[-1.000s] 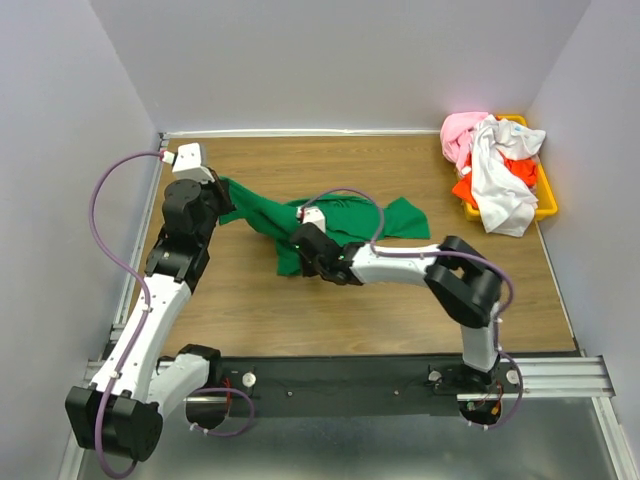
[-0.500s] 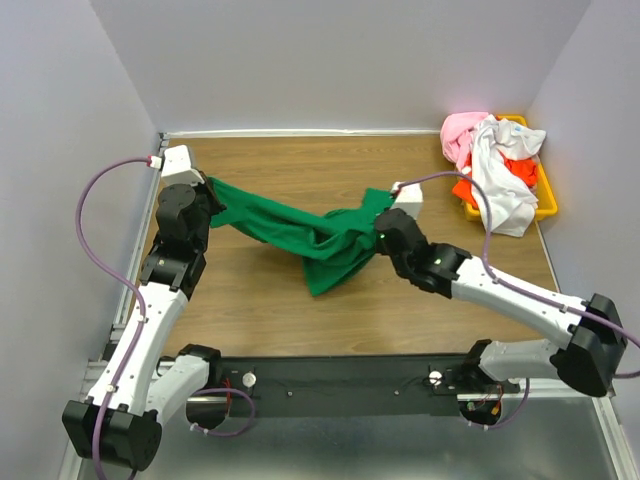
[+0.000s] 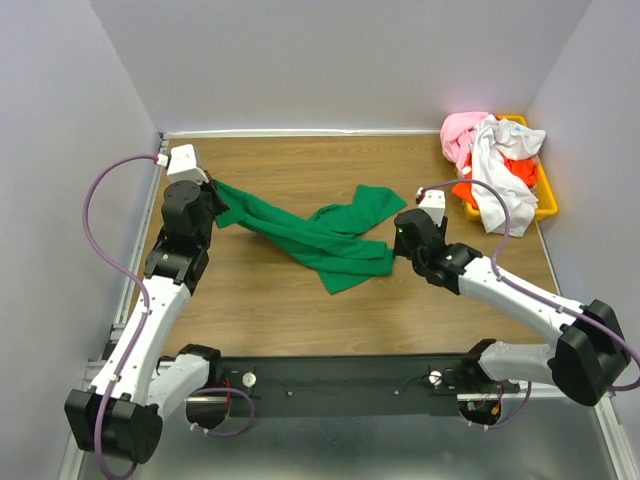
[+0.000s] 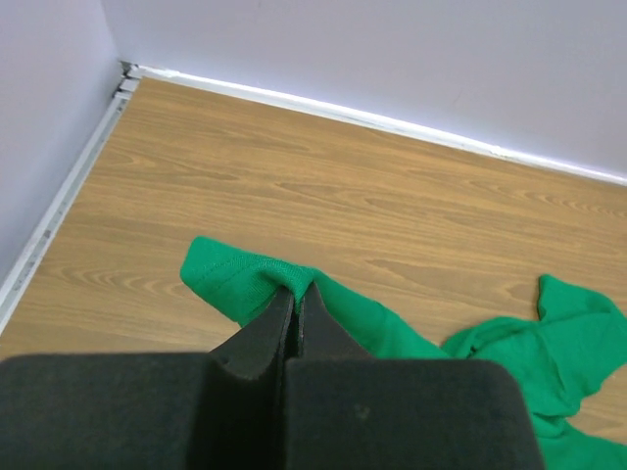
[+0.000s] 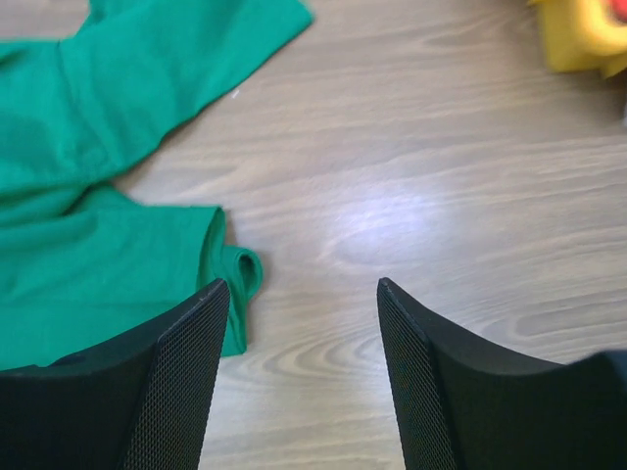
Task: Fold and stack the t-shirts
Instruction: Flatten the tshirt out
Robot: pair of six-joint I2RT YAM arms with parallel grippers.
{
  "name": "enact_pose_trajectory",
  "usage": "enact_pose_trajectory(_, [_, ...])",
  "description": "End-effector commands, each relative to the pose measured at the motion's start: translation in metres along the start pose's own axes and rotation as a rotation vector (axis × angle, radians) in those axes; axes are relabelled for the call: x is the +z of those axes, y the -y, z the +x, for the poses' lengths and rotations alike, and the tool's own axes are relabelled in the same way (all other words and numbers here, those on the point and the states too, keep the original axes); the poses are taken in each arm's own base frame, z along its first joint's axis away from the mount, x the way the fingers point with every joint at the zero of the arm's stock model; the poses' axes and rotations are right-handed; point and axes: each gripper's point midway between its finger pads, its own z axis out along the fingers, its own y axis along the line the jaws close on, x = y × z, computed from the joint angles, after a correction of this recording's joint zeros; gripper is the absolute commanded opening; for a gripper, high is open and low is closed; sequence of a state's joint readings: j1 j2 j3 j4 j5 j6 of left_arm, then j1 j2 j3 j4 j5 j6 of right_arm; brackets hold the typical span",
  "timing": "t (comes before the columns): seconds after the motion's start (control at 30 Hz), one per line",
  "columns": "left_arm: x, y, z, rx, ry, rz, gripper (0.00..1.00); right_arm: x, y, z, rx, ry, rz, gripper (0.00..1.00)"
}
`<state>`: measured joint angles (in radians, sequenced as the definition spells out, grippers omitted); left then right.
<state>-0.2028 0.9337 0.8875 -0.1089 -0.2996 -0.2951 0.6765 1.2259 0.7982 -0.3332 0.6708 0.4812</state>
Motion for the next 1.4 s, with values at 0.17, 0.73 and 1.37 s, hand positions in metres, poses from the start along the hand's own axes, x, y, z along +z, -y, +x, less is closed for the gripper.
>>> enact_pose_trajectory(0.17, [0.011,0.018,0.025,0.016,-0.085,0.102,0.00,-0.004,-0.053,0.061,0.016,-0.198,-0.316,0.70])
enact_pose_trajectory(0.73, [0.012,0.017,0.029,0.023,-0.093,0.100,0.00,0.028,-0.099,0.070,0.023,-0.217,-0.407,0.57])
enact_pose_trajectory(1.37, [0.012,0.017,0.030,0.025,-0.095,0.101,0.00,0.049,-0.091,0.062,0.043,-0.176,-0.318,0.51])
